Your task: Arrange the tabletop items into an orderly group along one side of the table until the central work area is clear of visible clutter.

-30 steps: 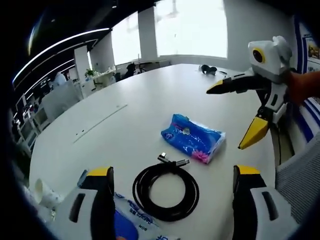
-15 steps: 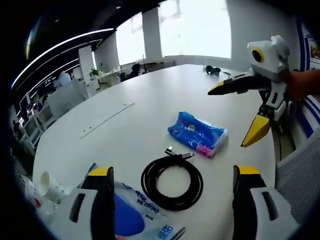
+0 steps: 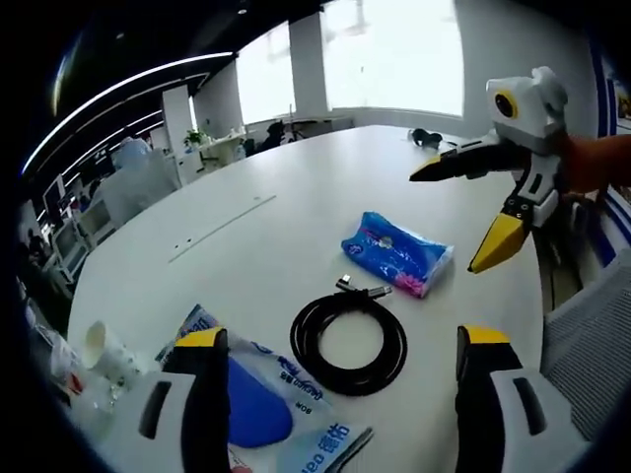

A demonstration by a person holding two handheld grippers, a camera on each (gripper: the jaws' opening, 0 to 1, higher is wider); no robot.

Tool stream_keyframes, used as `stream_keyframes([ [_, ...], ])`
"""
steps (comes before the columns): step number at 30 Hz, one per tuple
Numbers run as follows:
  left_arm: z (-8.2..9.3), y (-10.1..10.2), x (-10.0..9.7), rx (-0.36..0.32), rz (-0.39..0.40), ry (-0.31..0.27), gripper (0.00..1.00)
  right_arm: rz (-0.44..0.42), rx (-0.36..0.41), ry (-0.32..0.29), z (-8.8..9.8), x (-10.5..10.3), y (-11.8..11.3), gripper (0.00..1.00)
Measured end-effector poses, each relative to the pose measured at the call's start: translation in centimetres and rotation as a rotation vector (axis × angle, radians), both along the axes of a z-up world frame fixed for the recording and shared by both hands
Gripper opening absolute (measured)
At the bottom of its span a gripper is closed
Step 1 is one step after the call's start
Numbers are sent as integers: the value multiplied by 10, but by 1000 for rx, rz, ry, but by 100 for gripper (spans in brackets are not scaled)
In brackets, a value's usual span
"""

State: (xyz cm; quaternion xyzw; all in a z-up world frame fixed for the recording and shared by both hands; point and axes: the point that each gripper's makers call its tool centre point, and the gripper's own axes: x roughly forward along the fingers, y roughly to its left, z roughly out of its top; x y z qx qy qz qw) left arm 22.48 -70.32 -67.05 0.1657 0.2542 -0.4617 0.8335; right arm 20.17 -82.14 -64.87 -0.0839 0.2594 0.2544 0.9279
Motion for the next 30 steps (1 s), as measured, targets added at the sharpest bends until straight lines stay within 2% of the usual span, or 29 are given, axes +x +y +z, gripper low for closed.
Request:
stream_keyframes([
  [11,-3,3,-2,0,-4,12,87,6,28,-8,3,4,7,87],
  [18,-3,5,-2,11,-3,-12,78,29,31,-5,4,5,15,80],
  [30,-7,11,-2,19,11,-4,68,52,8,4,-1,8,23,71],
])
